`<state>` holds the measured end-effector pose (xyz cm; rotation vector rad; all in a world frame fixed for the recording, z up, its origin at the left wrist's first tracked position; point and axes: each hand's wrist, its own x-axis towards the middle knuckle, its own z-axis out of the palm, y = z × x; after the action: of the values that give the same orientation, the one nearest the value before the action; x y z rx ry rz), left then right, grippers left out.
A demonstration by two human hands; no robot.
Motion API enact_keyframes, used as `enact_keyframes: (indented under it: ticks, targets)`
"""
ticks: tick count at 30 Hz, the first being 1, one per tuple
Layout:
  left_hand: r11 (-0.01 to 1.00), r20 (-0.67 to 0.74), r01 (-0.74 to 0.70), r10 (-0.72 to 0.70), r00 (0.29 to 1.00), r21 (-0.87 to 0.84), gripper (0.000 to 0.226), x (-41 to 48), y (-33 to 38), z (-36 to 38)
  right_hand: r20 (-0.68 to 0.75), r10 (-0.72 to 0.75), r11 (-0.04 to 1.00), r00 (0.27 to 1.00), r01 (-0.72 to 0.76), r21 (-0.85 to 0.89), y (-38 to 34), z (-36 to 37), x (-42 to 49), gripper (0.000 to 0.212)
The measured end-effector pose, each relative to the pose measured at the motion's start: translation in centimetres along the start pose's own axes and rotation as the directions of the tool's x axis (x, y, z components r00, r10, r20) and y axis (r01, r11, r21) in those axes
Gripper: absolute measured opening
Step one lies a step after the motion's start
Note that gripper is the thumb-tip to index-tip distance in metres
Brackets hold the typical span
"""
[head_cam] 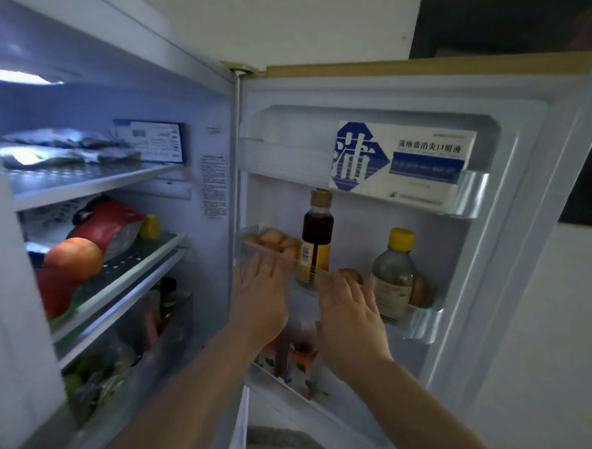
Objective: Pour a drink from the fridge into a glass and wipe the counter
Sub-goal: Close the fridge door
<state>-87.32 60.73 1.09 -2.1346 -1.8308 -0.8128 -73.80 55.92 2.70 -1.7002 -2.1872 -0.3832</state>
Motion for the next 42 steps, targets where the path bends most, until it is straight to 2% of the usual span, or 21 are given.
enact_keyframes:
  ticks: [2,5,7,9,13,15,17,19,21,24,28,35,42]
  targets:
    - [0.999,-0.036,0.025,-0.024,0.999,0.027,0.065,-2.1,0.0,-1.4,-0.054,-0.074,0.993,0.996,0.079,0.084,-1.2,-1.3,-1.7,0.069]
    - [0.997,-0.111,0.041,-0.033,0.993,0.07,0.065,-5.2,0.1,-3.9,-0.294,-0.165,0.974,0.942,0.203,0.104,-2.2,-3.7,-5.1,0.066]
    - [0.987,-0.155,0.052,-0.028,0.988,0.153,0.066,-7.1,0.0,-5.3,-0.521,-0.201,0.961,0.83,0.27,0.059,-1.7,-5.2,-7.0,0.053]
    - [0.978,-0.208,0.074,-0.033,0.978,0.193,0.066,-8.8,-0.1,-6.8,-0.689,-0.158,0.966,0.707,0.256,0.041,-0.6,-7.3,-8.4,0.049]
    - [0.962,-0.346,0.1,-0.006,0.938,0.254,0.064,-12.0,0.2,-10.3,-0.826,-0.018,0.983,0.563,0.161,0.089,0.9,-11.2,-10.2,0.052]
    - [0.952,-0.367,0.12,-0.008,0.93,0.282,0.065,-13.3,0.0,-11.7,-0.817,0.036,0.976,0.575,0.155,0.152,1.1,-12.2,-10.5,0.054]
    - [0.946,-0.385,0.136,-0.014,0.923,0.293,0.066,-14.3,-0.5,-12.9,-0.725,0.072,0.964,0.685,0.14,0.228,0.5,-12.4,-10.2,0.058]
    - [0.948,-0.418,0.162,-0.034,0.908,0.273,0.064,-15.1,-1.3,-14.2,-0.609,0.028,0.958,0.793,0.153,0.243,-0.7,-12.1,-9.6,0.06]
    - [0.947,-0.45,0.187,-0.051,0.891,0.263,0.062,-15.5,-2.1,-15.4,-0.558,-0.068,0.954,0.827,0.218,0.207,-2.4,-11.4,-8.9,0.061]
    - [0.931,-0.478,0.223,-0.061,0.876,0.288,0.065,-16.0,-3.4,-16.9,-0.598,-0.178,0.944,0.781,0.308,0.122,-5.7,-10.9,-8.1,0.062]
    - [0.914,-0.462,0.289,-0.133,0.877,0.285,0.067,-16.3,-5.0,-18.6,-0.678,-0.219,0.909,0.701,0.399,0.119,-9.9,-10.3,-7.1,0.06]
    - [0.933,-0.423,0.283,-0.169,0.89,0.223,0.089,-17.3,-7.9,-19.6,-0.7,-0.269,0.873,0.662,0.474,0.113,-14.5,-9.7,-5.7,0.058]
    - [0.935,-0.376,0.256,-0.151,0.914,0.246,0.079,-17.4,-9.3,-19.7,-0.698,-0.291,0.848,0.654,0.514,0.128,-17.7,-9.3,-4.7,0.054]
